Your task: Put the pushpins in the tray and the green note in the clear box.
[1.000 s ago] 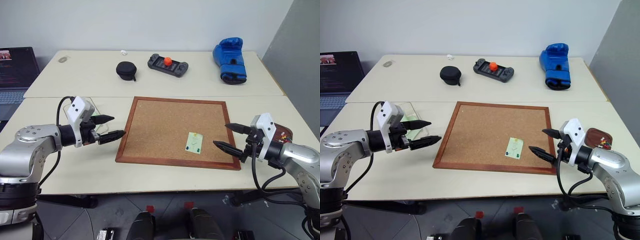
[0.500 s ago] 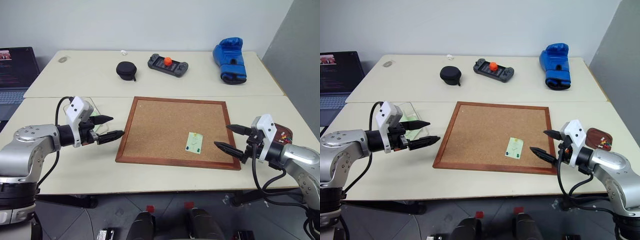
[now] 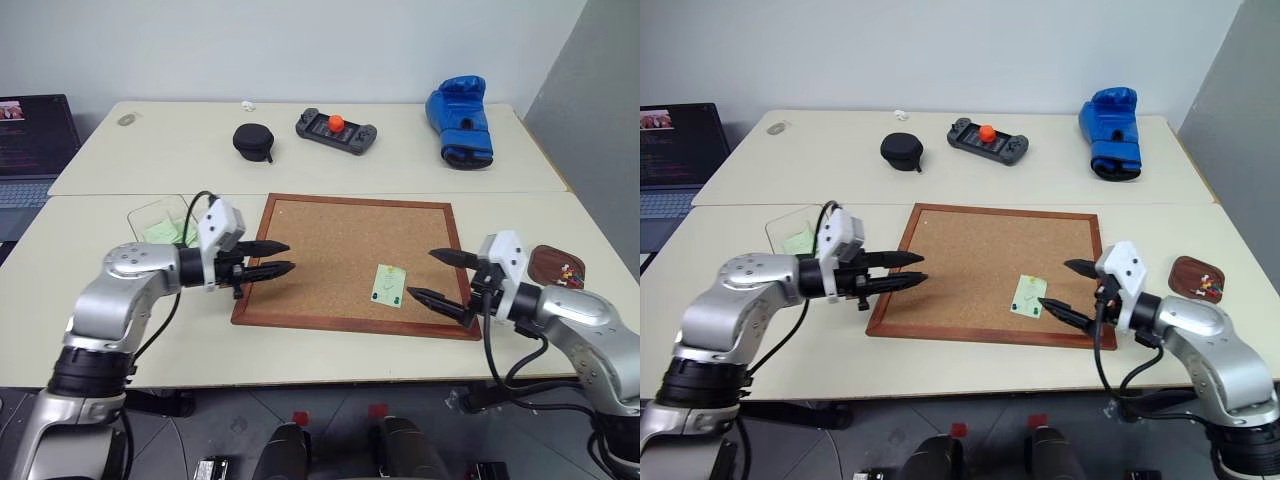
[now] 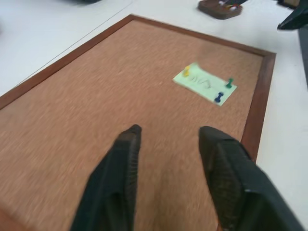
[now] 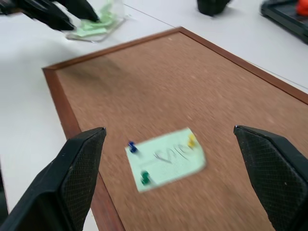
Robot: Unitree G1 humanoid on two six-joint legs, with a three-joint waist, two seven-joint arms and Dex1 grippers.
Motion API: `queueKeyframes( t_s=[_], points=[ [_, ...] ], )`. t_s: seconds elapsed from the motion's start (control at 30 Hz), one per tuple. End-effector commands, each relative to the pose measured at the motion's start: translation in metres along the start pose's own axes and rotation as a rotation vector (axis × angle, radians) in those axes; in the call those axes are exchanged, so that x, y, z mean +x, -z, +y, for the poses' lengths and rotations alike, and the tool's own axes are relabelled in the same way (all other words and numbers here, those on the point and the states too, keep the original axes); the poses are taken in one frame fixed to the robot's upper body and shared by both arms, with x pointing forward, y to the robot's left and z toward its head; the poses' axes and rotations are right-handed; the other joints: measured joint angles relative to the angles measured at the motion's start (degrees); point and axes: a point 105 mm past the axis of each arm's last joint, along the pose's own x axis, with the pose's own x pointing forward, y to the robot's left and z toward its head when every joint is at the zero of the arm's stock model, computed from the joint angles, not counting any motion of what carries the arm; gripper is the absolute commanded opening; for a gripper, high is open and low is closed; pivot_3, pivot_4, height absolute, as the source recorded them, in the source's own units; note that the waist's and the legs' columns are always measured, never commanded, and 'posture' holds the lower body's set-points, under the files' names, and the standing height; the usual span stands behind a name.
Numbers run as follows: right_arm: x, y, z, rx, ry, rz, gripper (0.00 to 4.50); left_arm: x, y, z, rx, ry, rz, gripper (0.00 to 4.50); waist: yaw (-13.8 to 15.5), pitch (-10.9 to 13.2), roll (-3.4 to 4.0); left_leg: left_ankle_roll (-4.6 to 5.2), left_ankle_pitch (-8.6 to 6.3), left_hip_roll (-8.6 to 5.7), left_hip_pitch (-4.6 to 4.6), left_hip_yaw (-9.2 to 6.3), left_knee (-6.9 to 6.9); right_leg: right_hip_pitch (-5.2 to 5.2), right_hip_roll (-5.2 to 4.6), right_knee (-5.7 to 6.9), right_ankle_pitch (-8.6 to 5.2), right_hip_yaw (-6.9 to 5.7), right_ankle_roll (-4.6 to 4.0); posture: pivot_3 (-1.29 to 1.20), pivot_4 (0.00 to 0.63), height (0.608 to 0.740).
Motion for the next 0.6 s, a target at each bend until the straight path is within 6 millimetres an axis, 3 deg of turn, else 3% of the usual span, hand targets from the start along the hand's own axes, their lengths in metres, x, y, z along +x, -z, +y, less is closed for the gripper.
queueKeyframes(
  t_s=[0.03, 0.2, 0.33, 0.47, 0.6],
  points=[
    [0.010, -0.007, -0.002, -0.056, -0.004, -0.036, 4.50, 0.011, -0.007, 0.003, 0.035, 0.020, -0.030, 1.10, -0.02, 0.00, 0.00, 0.00, 0.00, -0.02, 0.04, 0.00, 0.00, 0.03, -0.01, 0.01, 0.00, -0.01, 0.00, 0.00, 0.150, 0.740],
    [0.021, -0.006, -0.004, -0.053, 0.004, -0.053, 4.50, 0.025, -0.003, 0.004, 0.029, 0.034, -0.045, 0.06, -0.02, 0.00, 0.00, 0.00, 0.00, -0.01, 0.04, -0.02, 0.00, 0.02, 0.00, 0.01, 0.00, -0.02, 0.00, 0.00, 0.150, 0.740],
    [0.027, -0.003, -0.005, -0.047, 0.021, -0.061, 4.50, 0.035, 0.006, 0.000, 0.003, 0.042, -0.039, 0.02, -0.01, 0.00, 0.00, 0.01, 0.00, -0.01, 0.05, -0.04, 0.00, 0.02, -0.01, 0.02, 0.01, -0.01, 0.00, 0.00, 0.150, 0.740],
    [0.038, 0.002, -0.007, -0.032, 0.035, -0.059, 4.50, 0.051, 0.039, -0.005, -0.002, 0.034, 0.066, 0.02, -0.02, -0.01, 0.00, 0.01, 0.00, -0.02, 0.05, -0.04, 0.00, 0.03, -0.01, 0.03, 0.01, -0.01, 0.00, 0.00, 0.150, 0.740],
    [0.047, 0.008, -0.010, -0.022, 0.042, -0.048, 4.50, 0.059, 0.054, -0.007, -0.012, 0.036, 0.094, 0.02, -0.06, -0.01, 0.00, 0.01, 0.00, -0.03, 0.08, -0.03, 0.00, 0.03, -0.01, 0.04, 0.01, -0.01, 0.00, 0.00, 0.150, 0.740]
  ],
)
